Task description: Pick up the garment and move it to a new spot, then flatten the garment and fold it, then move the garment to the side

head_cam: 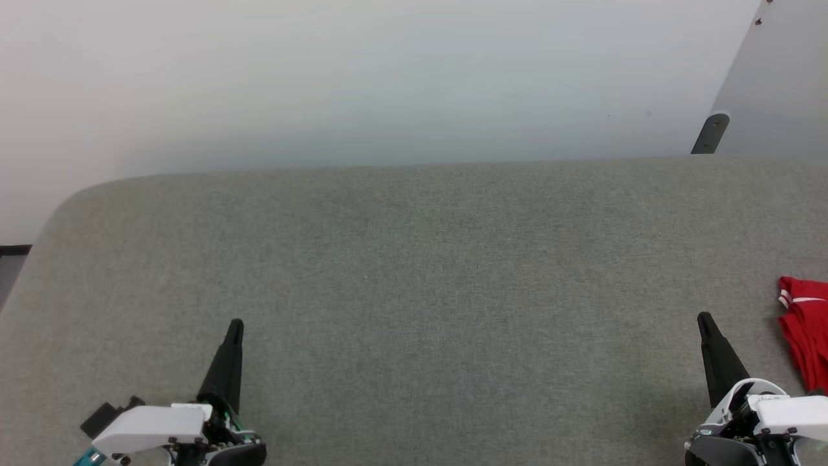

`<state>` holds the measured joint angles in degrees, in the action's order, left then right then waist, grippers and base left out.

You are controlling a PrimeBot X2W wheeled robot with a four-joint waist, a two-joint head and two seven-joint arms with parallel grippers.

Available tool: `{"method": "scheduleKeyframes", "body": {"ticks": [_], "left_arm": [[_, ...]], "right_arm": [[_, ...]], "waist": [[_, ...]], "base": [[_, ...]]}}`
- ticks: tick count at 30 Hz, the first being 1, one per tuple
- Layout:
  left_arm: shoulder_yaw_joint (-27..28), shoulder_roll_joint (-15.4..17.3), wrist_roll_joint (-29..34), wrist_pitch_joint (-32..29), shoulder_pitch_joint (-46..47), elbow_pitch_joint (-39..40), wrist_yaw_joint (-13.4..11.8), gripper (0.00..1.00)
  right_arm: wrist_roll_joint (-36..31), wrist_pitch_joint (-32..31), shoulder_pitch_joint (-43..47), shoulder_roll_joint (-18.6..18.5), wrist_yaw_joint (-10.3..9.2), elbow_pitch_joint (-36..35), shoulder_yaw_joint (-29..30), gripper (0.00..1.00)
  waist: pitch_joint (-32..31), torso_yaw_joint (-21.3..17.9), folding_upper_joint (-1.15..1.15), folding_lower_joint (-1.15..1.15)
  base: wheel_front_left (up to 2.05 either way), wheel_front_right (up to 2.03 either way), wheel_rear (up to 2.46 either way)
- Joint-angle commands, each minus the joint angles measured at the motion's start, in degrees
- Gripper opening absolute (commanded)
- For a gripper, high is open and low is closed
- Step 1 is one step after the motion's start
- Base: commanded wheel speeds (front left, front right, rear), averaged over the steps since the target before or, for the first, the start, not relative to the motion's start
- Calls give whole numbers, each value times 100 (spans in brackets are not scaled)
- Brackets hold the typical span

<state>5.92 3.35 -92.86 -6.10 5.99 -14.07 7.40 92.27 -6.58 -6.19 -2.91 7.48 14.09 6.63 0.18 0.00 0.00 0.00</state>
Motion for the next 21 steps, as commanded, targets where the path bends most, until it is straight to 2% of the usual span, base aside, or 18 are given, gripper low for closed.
{"method": "scheduleKeyframes", "body": {"ticks": [1, 21], "left_arm": [[16, -12, 5, -23, 57, -8, 16, 0], [30, -22, 21, -28, 58, -9, 16, 0]], "right_arm": [[18, -14, -19, 19, 2, 0, -2, 0], [21, -11, -19, 19, 2, 0, -5, 0]], "waist": [[0, 0, 0, 0], [0, 0, 0, 0]], "base": [[0, 0, 0], [0, 0, 0]]}}
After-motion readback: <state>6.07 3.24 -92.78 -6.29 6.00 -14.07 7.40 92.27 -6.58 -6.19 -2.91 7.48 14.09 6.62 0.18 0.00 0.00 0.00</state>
